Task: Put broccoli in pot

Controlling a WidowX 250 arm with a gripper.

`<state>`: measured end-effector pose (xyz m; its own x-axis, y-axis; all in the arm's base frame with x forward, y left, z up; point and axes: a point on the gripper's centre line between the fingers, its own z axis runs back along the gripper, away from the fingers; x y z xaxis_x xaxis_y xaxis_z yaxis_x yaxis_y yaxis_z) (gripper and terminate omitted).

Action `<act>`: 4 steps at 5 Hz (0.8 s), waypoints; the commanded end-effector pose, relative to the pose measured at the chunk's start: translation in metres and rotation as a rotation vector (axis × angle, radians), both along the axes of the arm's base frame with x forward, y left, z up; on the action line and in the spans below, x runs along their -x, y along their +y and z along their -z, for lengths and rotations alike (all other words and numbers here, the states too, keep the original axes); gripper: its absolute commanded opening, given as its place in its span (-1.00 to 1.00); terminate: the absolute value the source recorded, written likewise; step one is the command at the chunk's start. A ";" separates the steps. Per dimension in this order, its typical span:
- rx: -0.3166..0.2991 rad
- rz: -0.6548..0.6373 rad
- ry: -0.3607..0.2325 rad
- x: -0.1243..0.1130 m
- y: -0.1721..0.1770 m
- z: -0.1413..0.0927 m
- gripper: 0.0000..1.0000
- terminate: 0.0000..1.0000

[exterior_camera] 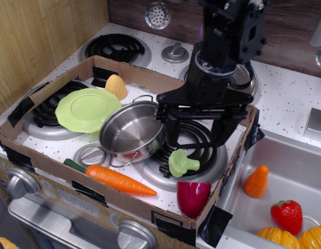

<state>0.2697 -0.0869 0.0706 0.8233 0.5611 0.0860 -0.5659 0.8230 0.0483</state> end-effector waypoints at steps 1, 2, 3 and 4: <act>0.020 -0.012 -0.023 -0.017 0.010 0.011 1.00 -1.00; 0.013 -0.035 -0.018 -0.013 0.009 0.016 1.00 -1.00; 0.020 -0.045 -0.016 -0.010 0.011 0.022 1.00 -1.00; 0.032 -0.045 -0.004 -0.008 0.014 0.028 1.00 -1.00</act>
<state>0.2644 -0.0788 0.0374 0.7940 0.6057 0.0523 -0.6075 0.7936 0.0334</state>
